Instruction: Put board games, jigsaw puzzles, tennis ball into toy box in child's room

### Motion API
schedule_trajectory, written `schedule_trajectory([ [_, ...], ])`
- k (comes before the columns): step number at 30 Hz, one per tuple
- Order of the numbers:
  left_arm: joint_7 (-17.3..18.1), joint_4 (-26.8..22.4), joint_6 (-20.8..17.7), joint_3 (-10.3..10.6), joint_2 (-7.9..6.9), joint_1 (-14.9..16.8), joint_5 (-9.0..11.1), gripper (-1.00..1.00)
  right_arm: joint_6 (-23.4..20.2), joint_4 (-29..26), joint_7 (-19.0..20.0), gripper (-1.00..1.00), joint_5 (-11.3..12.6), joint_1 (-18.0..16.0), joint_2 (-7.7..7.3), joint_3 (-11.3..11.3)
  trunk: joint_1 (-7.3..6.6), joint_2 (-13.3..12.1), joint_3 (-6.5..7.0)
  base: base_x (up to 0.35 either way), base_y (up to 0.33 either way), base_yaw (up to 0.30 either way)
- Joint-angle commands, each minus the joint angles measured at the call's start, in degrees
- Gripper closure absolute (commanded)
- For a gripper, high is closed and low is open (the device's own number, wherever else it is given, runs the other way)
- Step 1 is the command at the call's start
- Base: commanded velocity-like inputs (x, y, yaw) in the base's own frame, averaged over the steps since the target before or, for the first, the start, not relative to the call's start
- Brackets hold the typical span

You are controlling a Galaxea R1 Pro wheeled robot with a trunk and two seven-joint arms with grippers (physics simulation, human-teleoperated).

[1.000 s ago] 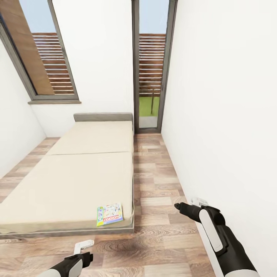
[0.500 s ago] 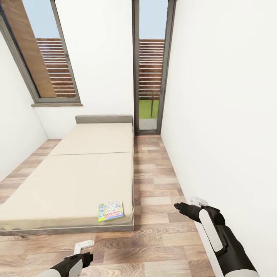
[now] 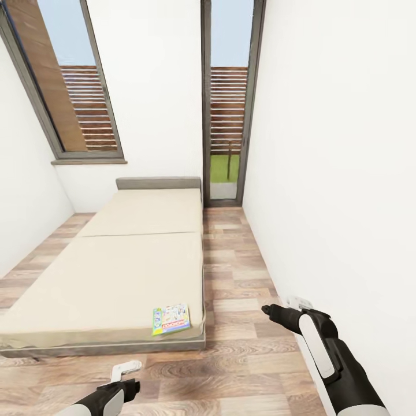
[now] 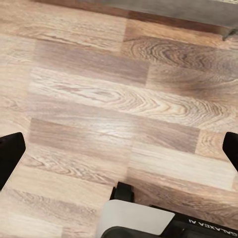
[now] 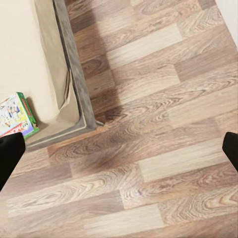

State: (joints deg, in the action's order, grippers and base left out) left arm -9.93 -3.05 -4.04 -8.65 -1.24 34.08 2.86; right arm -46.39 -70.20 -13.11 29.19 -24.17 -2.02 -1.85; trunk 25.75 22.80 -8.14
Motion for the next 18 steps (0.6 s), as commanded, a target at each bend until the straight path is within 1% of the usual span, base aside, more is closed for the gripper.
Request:
schedule_trajectory([
  [1, -0.1, -0.1, -0.3, -0.1, 0.01, 0.0, 0.3, -1.0, -0.2, -0.1, -0.5, -1.0, 0.6, -0.1, 0.0, 0.0, 0.04, 0.1, -0.02, -0.001, 0.248, 0.0],
  [6, -0.1, -0.1, -0.2, -0.1, 0.01, 0.0, 0.3, -1.0, -0.2, -0.1, -0.5, -1.0, 0.6, -0.1, -0.01, 0.0, 0.04, 0.1, 0.45, -0.001, 0.194, 0.0],
  [14, -0.1, -0.1, -0.2, -0.1, 0.01, 0.0, 0.3, -1.0, -0.2, -0.1, -0.5, -1.0, 0.7, 0.0, 0.0, 0.0, 0.04, 0.1, 1.21, 0.0, 0.051, 0.0],
  [18, -0.1, -0.1, -0.2, -0.1, 0.01, 0.0, 0.3, -1.0, -0.2, -0.1, -0.5, -1.0, 0.7, 0.0, -0.01, 0.0, 0.04, 0.1, 1.59, 0.0, 0.143, 0.0],
])
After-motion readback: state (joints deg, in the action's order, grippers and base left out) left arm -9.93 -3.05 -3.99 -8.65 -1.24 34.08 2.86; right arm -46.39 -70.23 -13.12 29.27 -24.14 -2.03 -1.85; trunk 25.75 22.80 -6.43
